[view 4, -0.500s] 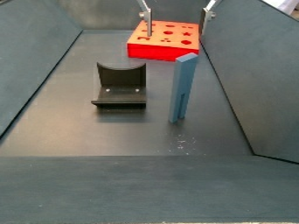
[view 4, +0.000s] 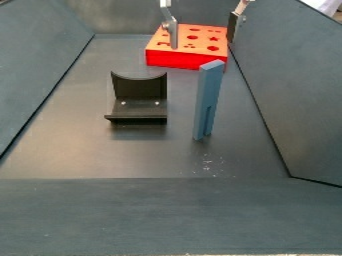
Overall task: Pick up the double-square object. Move up. Move to above the board. Insert the double-square object.
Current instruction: Pick up the double-square object.
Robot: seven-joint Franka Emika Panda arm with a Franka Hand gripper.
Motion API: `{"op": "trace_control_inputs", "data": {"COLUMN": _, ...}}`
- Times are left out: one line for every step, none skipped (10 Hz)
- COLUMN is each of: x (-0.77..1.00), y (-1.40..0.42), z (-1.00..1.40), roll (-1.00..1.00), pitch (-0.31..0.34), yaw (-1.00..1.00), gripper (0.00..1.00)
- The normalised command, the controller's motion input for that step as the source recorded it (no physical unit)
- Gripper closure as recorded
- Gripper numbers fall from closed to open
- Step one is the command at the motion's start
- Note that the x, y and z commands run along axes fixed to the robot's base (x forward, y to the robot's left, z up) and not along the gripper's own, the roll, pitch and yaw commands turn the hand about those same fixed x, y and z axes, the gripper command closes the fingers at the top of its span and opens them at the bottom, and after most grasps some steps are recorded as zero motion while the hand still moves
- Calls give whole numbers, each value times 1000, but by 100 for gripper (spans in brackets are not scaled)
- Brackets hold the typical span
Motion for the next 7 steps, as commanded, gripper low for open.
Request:
{"op": "trace_control_inputs", "data": {"x": -31, "y": 151, "z": -254, "roll": 0, "pitch": 0, "yaw": 1000, "gripper": 0}}
{"op": "trace_control_inputs", "data": {"x": -14, "y": 183, "z": -217, "roll": 3, "pitch": 0, "yaw": 989, "gripper": 0}}
{"op": "trace_control_inputs", "data": {"x": 0, "y": 209, "z": -220, "roll": 104, "pitch": 13, "yaw": 849, "gripper": 0}}
{"op": "trace_control_inputs", "data": {"x": 49, "y": 289, "z": -194, "roll": 157, "pitch": 27, "yaw": 677, "gripper": 0}}
{"op": "trace_control_inputs", "data": {"x": 66, "y": 263, "z": -146, "roll": 163, "pitch": 36, "yaw": 640, "gripper": 0}}
{"op": "trace_control_inputs", "data": {"x": 49, "y": 217, "z": -151, "roll": 144, "pitch": 26, "yaw": 580, "gripper": 0}}
{"op": "trace_control_inputs", "data": {"x": 0, "y": 151, "z": -151, "roll": 84, "pitch": 11, "yaw": 420, "gripper": 0}}
